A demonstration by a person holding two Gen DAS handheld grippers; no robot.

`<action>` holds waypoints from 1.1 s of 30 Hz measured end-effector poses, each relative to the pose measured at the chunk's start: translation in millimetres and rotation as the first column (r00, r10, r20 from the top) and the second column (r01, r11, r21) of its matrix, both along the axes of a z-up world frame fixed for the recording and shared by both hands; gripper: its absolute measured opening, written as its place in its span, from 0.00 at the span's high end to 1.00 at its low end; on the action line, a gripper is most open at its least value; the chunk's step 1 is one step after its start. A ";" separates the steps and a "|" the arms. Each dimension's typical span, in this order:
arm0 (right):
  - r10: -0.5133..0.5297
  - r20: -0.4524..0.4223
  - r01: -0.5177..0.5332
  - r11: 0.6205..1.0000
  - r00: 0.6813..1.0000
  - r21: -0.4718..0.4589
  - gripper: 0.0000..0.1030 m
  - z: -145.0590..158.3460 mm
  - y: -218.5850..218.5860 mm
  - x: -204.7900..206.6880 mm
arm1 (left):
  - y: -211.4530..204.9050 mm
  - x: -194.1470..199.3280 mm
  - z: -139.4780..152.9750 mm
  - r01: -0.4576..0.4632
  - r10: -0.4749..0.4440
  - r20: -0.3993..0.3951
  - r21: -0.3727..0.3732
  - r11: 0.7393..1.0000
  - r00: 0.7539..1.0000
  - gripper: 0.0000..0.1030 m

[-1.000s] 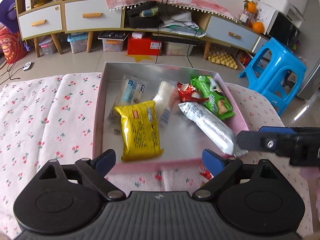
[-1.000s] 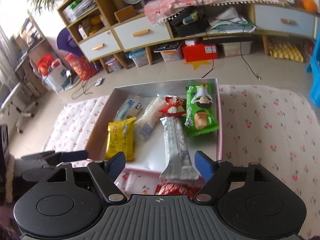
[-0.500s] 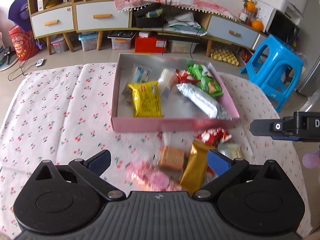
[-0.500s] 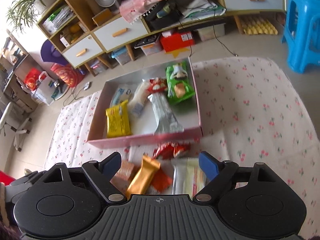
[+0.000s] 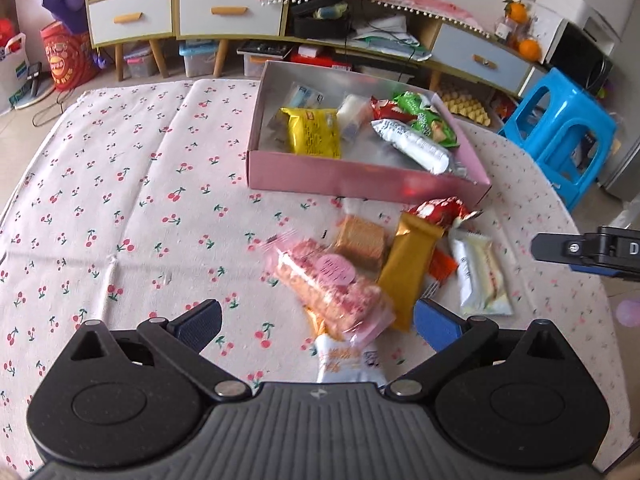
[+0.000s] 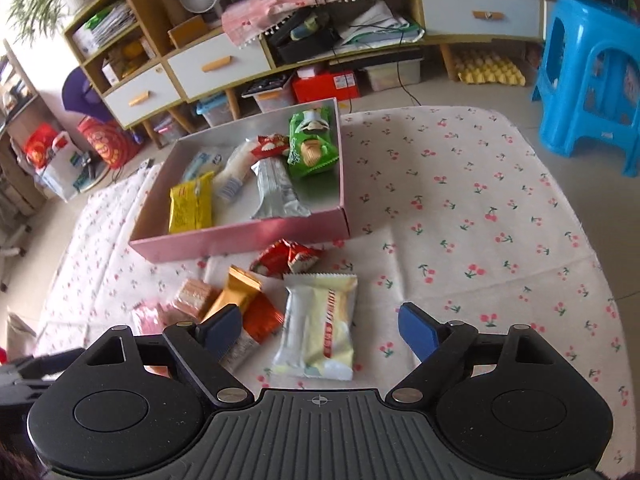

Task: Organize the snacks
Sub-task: 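Move both tools back over the remaining snacks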

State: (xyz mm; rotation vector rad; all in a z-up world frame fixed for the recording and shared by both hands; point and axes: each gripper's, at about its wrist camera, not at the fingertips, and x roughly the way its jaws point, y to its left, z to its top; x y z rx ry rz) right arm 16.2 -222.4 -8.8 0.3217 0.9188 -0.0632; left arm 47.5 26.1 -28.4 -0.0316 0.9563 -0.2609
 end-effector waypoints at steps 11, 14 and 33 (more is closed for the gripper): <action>0.044 -0.023 -0.046 0.995 0.999 -0.093 0.10 -19.6 2.6 -9.9 | -10.3 -19.9 -17.3 0.084 -0.085 0.053 0.025 0.996 0.995 0.02; 0.050 -0.038 -0.054 0.992 0.998 -0.111 0.10 -24.5 6.0 -7.6 | -13.0 -17.6 -18.9 0.061 -0.062 0.077 0.017 0.998 0.995 0.04; 0.041 -0.094 -0.054 0.988 0.995 -0.144 0.10 -68.8 20.5 29.8 | -0.1 12.3 -26.1 -0.118 0.119 0.020 -0.040 0.992 0.993 0.55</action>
